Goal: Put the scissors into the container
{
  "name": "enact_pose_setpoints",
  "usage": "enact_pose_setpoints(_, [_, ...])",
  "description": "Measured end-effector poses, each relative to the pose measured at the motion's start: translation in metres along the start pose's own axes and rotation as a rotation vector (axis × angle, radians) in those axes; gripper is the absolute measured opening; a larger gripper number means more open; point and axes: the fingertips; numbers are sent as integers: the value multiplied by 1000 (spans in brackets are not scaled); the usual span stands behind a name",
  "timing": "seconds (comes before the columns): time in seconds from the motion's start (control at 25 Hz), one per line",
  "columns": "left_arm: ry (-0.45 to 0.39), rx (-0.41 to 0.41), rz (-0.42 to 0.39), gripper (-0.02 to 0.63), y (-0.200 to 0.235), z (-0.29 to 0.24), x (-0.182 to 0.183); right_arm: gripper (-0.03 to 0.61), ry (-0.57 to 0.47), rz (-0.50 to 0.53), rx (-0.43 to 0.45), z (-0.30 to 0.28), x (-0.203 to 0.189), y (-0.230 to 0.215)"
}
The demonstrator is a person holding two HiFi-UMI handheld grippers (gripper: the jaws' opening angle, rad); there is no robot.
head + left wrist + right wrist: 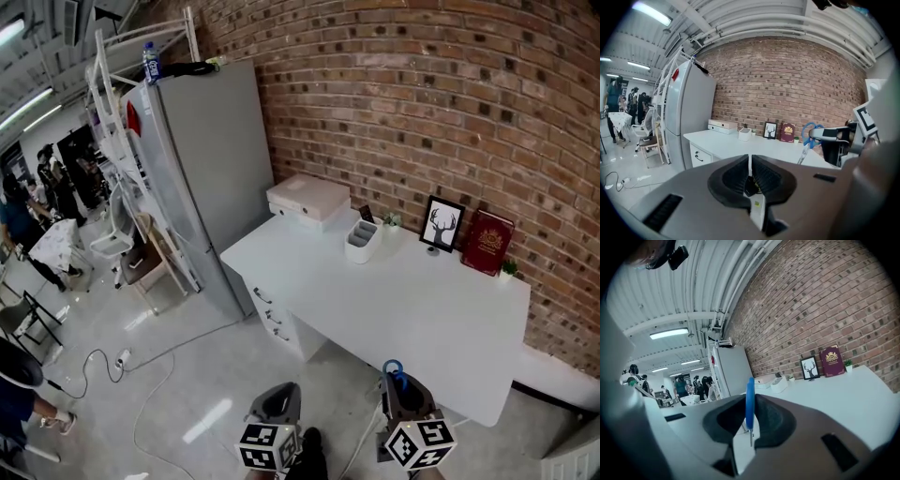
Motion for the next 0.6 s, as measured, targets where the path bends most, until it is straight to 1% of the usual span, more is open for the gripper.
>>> enact_pose_setpoints(0.16, [2,-19,10,25,35,-37,16,49,-14,13,-19,-51,13,4])
enact_pose_setpoints(0.32, [-7,-43,14,25,72,-73,41,49,-22,21,-45,-100,25,10])
enact_pose_setpoints(0.6, [-8,-84,14,25,128,-122,68,49,-43,16,-104,-171,40,17])
Point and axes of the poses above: the fingertips, and each gripper's own axes: z backward along the fingers, y to its left, x out of its top, and after that the axes turned 3 degrees about -x, right-handed
